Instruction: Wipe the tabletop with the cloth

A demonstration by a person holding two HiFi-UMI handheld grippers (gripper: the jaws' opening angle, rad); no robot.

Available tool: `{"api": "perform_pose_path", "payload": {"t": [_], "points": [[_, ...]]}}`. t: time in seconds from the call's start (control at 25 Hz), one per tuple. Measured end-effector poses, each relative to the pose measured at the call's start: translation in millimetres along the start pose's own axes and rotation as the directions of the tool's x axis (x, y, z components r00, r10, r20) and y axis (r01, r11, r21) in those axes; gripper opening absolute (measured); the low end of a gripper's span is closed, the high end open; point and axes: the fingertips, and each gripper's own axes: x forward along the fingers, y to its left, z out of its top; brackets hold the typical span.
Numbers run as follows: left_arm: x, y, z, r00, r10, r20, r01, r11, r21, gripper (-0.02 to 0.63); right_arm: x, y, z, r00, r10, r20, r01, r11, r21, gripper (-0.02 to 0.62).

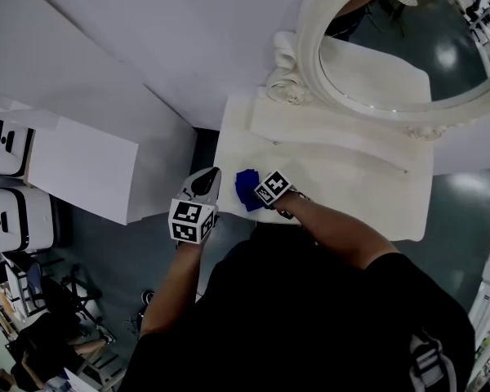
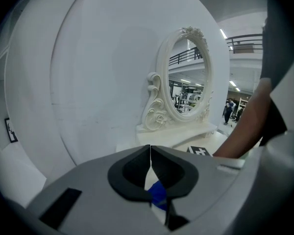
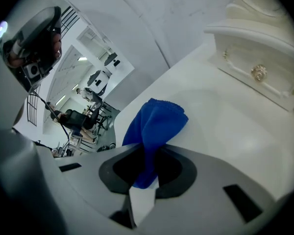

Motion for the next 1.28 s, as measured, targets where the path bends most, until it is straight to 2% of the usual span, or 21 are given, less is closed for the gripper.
{"api": "perform_pose_path", "payload": {"t": [0.28,0.6,0.88,1.28], "points": [[27.9,-35.7,16.8,0.997,-0.078,-0.001,0.078,0.996,0.044,0.014,-40.7,-34.9,-46.4,0.998,-0.062,0.027,0.059,0.994,0.091,0.057],[69.9,-98.5,36.1,0.983,-0.182,-0.01,0.182,0.978,0.101,0.014,-96.2,-84.3,-111.2,0.986,-0.155,0.067,0.138,0.969,0.204,0.06],[107.1,-158.4,54.2,0.963,-0.268,-0.021,0.268,0.952,0.148,0.014,-150.5,-125.8,-180.4,0.968,-0.233,0.094,0.189,0.923,0.335,0.061],[148.0,-238.7,73.4,0.926,-0.374,-0.047,0.375,0.905,0.201,0.014,-222.9,-172.1,-278.0,0.935,-0.337,0.11,0.244,0.836,0.492,0.064]]}}
